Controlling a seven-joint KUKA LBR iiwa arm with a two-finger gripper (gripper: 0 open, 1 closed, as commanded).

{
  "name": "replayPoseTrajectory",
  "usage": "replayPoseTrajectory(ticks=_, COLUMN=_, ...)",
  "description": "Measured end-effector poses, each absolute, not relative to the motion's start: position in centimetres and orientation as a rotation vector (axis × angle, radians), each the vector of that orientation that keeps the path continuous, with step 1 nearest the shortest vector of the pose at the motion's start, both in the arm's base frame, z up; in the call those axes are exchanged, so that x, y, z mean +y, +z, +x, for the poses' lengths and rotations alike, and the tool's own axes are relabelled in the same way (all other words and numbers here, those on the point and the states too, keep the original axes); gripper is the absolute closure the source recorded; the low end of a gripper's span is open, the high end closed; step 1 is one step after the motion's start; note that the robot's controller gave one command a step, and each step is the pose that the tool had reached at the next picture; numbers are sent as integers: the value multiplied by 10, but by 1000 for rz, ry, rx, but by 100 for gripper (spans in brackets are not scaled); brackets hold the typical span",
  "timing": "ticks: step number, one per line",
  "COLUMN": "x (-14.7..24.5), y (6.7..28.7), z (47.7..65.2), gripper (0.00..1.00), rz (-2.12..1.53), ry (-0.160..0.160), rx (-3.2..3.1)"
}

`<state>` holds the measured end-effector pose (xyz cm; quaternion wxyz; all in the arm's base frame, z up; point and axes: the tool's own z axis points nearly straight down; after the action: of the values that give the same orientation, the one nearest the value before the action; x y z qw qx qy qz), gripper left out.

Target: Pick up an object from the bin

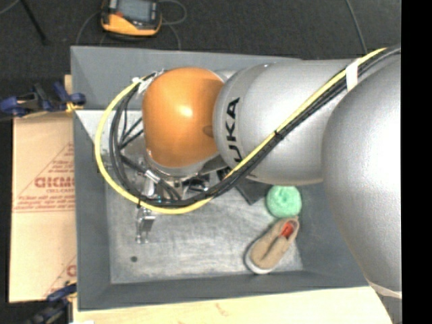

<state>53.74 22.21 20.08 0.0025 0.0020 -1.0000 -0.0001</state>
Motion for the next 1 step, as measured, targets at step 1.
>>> replayPoseTrajectory(ticks=1, x=221, y=205, z=539, gripper=0, rz=1, ry=-3, rx=-3144)
